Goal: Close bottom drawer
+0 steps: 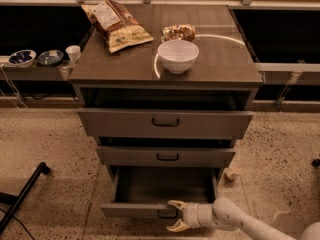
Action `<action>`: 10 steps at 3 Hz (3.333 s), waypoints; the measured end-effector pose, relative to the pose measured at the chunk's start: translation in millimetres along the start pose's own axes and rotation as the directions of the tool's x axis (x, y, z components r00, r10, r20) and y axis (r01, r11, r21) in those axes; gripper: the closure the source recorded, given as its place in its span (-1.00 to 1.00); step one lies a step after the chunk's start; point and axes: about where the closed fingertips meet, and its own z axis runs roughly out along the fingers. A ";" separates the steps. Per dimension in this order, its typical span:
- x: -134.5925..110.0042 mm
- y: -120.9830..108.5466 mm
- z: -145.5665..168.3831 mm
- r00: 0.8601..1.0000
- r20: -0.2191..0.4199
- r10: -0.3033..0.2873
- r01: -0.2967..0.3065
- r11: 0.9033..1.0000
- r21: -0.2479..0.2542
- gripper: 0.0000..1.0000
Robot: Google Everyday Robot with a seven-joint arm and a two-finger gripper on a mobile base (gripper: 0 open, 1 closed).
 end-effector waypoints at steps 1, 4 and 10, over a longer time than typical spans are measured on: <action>4.3 28.4 -10.0 1.000 0.007 0.013 -0.013 1.000 -0.016 0.25; 16.4 54.7 -17.9 1.000 0.012 0.013 -0.013 1.000 -0.021 1.00; 27.7 -55.4 49.7 0.986 0.073 -0.150 0.128 0.960 0.248 1.00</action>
Offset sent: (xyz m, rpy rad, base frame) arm -0.0854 -0.0429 -0.0066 0.0378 0.0314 0.0161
